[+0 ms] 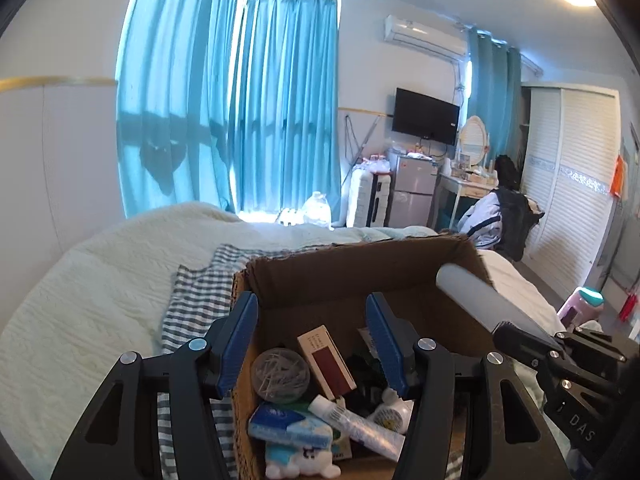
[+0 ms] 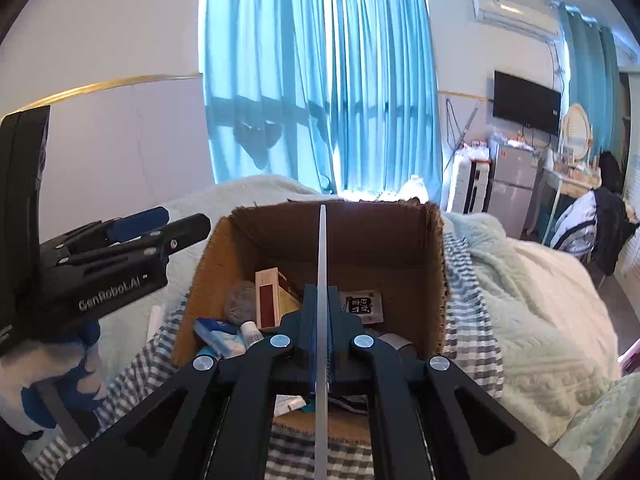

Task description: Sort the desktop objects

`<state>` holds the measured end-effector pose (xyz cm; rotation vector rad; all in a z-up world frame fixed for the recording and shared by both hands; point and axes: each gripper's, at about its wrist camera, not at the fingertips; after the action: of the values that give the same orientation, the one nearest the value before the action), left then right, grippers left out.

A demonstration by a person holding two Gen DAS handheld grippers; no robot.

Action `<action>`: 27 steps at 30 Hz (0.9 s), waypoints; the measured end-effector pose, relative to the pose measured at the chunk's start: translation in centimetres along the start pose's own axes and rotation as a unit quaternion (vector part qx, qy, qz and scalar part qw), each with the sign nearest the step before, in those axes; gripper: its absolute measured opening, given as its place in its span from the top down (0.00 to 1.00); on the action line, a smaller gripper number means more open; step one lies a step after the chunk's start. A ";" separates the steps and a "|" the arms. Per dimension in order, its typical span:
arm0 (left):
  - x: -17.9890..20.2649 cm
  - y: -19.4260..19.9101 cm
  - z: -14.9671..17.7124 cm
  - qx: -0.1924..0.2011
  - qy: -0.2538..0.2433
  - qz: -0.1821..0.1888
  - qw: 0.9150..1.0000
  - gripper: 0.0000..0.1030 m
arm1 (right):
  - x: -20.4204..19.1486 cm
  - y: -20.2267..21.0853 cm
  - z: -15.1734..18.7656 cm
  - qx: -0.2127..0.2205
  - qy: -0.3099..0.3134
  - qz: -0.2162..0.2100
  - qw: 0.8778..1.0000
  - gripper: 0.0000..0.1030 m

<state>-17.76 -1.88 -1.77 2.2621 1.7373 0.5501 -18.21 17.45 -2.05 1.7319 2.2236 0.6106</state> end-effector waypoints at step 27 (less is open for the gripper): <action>0.0 -4.0 2.2 -0.036 0.003 -0.009 0.999 0.18 | 0.7 -7.4 1.6 -0.020 0.014 0.045 0.999 0.31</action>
<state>-20.27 -0.71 -5.32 2.1958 1.7098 0.6066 -23.99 16.88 -6.89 1.8208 2.1464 0.6995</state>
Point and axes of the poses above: each gripper's, at about its wrist camera, not at the fingertips, and y roughly against the way its jaws point, x to its right, z to its underside, and after that the axes turned 11 degrees about z, right-handed
